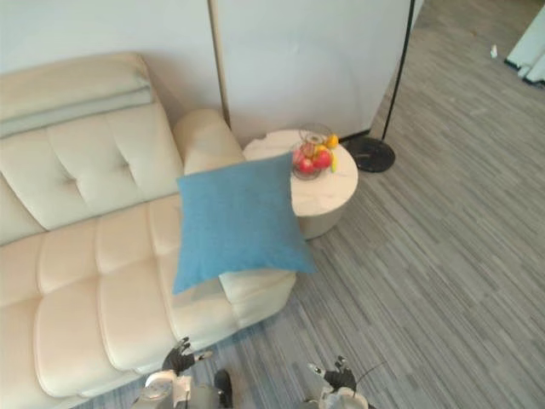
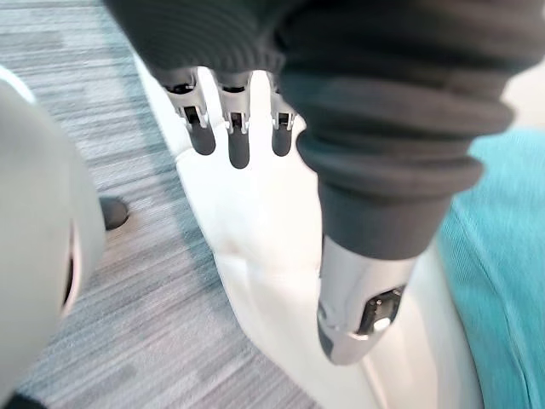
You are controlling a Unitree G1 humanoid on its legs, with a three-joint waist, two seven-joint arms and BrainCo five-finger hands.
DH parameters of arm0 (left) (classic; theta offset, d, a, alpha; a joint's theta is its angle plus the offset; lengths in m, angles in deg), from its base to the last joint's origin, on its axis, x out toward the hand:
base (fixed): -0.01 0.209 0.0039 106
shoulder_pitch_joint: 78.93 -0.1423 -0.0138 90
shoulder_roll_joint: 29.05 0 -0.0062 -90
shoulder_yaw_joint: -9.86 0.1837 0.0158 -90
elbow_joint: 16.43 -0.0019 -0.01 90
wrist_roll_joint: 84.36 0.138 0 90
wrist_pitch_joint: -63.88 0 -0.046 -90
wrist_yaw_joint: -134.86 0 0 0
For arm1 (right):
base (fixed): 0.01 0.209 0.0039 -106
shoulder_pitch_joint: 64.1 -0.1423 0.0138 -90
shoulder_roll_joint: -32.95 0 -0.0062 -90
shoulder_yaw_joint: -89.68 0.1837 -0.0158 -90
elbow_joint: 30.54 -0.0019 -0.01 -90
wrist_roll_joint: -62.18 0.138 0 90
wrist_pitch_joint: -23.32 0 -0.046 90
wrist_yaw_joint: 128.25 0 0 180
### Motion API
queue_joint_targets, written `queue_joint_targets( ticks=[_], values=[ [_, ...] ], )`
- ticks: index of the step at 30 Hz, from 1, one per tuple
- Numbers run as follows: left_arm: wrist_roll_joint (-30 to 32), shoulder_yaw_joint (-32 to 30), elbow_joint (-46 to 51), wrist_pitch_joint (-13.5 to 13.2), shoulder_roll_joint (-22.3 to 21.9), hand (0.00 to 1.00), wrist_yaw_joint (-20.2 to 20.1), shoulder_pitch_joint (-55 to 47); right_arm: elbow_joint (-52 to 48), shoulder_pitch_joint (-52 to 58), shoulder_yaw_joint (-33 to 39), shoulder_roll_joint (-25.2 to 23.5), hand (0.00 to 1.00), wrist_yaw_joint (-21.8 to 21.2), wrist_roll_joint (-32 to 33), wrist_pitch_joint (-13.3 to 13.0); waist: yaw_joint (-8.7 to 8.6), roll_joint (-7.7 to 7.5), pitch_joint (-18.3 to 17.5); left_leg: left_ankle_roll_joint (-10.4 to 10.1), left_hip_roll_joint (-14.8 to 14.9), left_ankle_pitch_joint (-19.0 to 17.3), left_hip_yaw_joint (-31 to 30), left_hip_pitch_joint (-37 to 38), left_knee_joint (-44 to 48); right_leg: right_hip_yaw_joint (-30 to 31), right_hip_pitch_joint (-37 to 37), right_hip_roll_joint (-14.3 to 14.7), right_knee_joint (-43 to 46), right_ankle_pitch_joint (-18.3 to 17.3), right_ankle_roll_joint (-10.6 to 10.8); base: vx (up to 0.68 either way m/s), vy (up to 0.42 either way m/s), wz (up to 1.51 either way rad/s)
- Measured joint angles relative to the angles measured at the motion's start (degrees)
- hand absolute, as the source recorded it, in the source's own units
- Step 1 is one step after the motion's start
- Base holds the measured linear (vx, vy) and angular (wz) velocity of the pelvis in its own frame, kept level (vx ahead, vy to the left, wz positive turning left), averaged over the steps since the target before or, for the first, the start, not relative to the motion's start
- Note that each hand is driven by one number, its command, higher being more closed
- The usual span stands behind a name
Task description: Pick up cushions and gather them together orderly.
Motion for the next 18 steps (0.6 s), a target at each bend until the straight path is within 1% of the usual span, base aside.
queue_joint_targets(
  ticks=[1,2,3,4,5,6,7,8,9,10,11,12,13,15,16,18],
  values=[
    [0.36,0.28,0.03,0.05,0.51,0.00,0.03,0.04,0.03,0.22,0.00,-0.24,0.00,0.00,0.01,0.02,-0.86,0.26,0.12,0.16,0.08,0.09,-2.98,-0.36,-0.03,5.41,-0.77,2.75,-0.02,-2.45,-0.03,0.20,0.012,1.04],
    [0.50,0.25,-0.06,0.22,0.79,0.00,0.18,-0.03,0.15,0.39,-0.04,-0.31,0.00,-0.04,0.01,0.02,-1.11,-0.01,0.05,0.42,0.06,0.74,-5.86,-0.32,-0.89,9.78,-0.89,6.04,-2.45,-4.90,0.39,0.23,-0.047,1.32],
    [0.51,0.30,-0.11,0.22,0.78,0.00,0.19,0.05,0.26,0.45,0.01,-0.27,0.00,-0.01,0.07,0.03,-1.39,0.06,0.03,-0.07,-0.08,1.74,-8.21,0.06,-2.61,12.16,-1.22,8.53,-5.91,-5.32,0.84,0.15,-0.071,0.93],
    [0.51,0.32,-0.12,0.22,0.78,0.00,0.19,0.08,0.26,0.50,0.01,-0.27,0.00,-0.01,0.07,0.03,-1.46,0.07,0.03,-0.29,-0.10,1.96,-8.50,0.11,-2.80,12.32,-1.27,8.79,-6.40,-5.33,0.89,0.11,-0.068,0.84],
    [0.56,0.37,-0.21,0.22,0.85,0.00,0.18,0.30,0.25,0.86,0.01,-0.31,0.00,0.01,0.04,0.03,-1.87,-0.10,-0.03,-1.10,-0.53,2.89,-9.84,0.43,-4.09,13.23,-1.03,9.92,-11.03,-4.73,0.46,0.13,-0.086,0.84],
    [0.60,0.61,-0.29,0.18,1.21,0.00,0.18,0.56,0.28,0.93,0.00,-0.37,0.00,0.04,0.05,0.10,-1.83,-1.56,-0.10,-1.40,-2.44,3.19,-11.16,1.02,-4.08,13.16,-0.24,9.20,-16.52,-1.28,0.05,0.17,-0.120,0.94],
    [0.56,0.43,-0.72,0.19,1.13,0.00,0.22,0.85,0.44,0.84,0.05,-0.04,0.00,0.00,0.02,0.14,-1.98,-1.71,0.02,-1.52,-2.56,3.11,-11.65,1.47,-4.02,12.89,0.26,8.97,-16.14,-1.49,0.07,0.19,-0.130,0.67],
    [0.62,0.29,-1.10,0.05,0.30,0.00,0.42,0.86,0.46,0.59,0.59,0.26,0.00,0.09,0.05,0.14,-1.91,-0.56,-0.09,-2.12,-2.02,3.51,-11.24,2.02,-4.61,12.78,1.61,9.43,-16.96,-1.31,-0.14,0.19,-0.117,0.23],
    [0.62,0.26,-1.24,-0.08,-0.36,0.00,0.43,0.62,0.33,-0.46,1.52,0.71,0.00,0.06,0.05,0.07,-1.46,0.84,-0.38,-2.52,-1.20,3.75,-10.85,2.52,-6.29,12.86,1.92,10.36,-18.57,-1.21,-0.32,0.22,-0.136,0.06],
    [0.63,0.27,-1.46,-0.07,-0.54,0.00,0.39,0.64,0.22,-1.12,1.57,0.70,0.00,0.03,0.04,0.05,-1.56,1.48,-0.35,-2.97,-0.68,4.08,-10.87,2.76,-7.24,12.83,2.15,11.02,-19.54,-0.86,-0.76,0.17,-0.116,-0.08],
    [0.62,0.26,-1.59,-0.07,-0.63,0.00,0.40,0.65,0.18,-1.29,1.57,0.67,0.00,0.02,0.04,0.04,-1.60,1.70,-0.37,-3.22,-0.28,4.23,-10.85,3.20,-8.06,12.71,2.60,11.51,-20.31,-0.67,-0.99,0.15,-0.131,-0.07],
    [0.61,0.23,-1.65,-0.07,-0.55,0.00,0.40,0.55,0.28,-1.18,1.58,0.50,0.00,0.03,0.04,0.07,-1.59,1.71,-0.36,-3.71,0.31,4.54,-10.77,4.60,-9.39,12.71,3.75,12.09,-21.31,-0.48,-1.17,0.14,-0.125,-0.10],
    [0.60,0.22,-1.65,-0.11,-0.46,0.00,0.40,0.28,0.24,-0.78,1.60,0.36,0.00,0.08,0.01,0.05,-1.60,1.35,-0.36,-3.92,1.03,4.66,-10.56,6.60,-10.93,12.65,5.31,12.86,-22.23,-0.42,-1.24,0.14,-0.117,-0.10],
    [0.57,0.23,-1.61,-0.14,-0.48,0.00,0.40,0.32,0.10,-0.63,1.62,0.45,0.00,0.18,-0.07,-0.02,-1.66,0.65,-0.41,-4.43,1.51,5.01,-10.12,7.94,-12.36,12.71,6.11,13.33,-22.90,-0.33,-1.39,0.10,-0.078,-0.10],
    [0.56,0.22,-1.60,-0.15,-0.48,0.00,0.43,0.44,-0.24,-0.66,1.62,0.61,0.00,0.35,-0.41,-0.18,-1.69,0.48,-0.40,-4.60,1.84,5.12,-9.99,7.96,-12.63,12.73,6.09,13.67,-23.30,0.14,-1.85,0.09,-0.046,-0.12],
    [0.52,0.08,-1.26,-0.15,-0.31,0.00,0.58,1.31,-2.23,-0.11,1.67,1.19,0.00,0.60,-1.09,-0.14,-1.93,0.28,-0.34,-4.93,2.27,5.59,-9.81,7.89,-13.42,12.78,6.46,14.11,-25.33,1.69,-1.84,0.06,-0.003,-0.06]
  ],
)
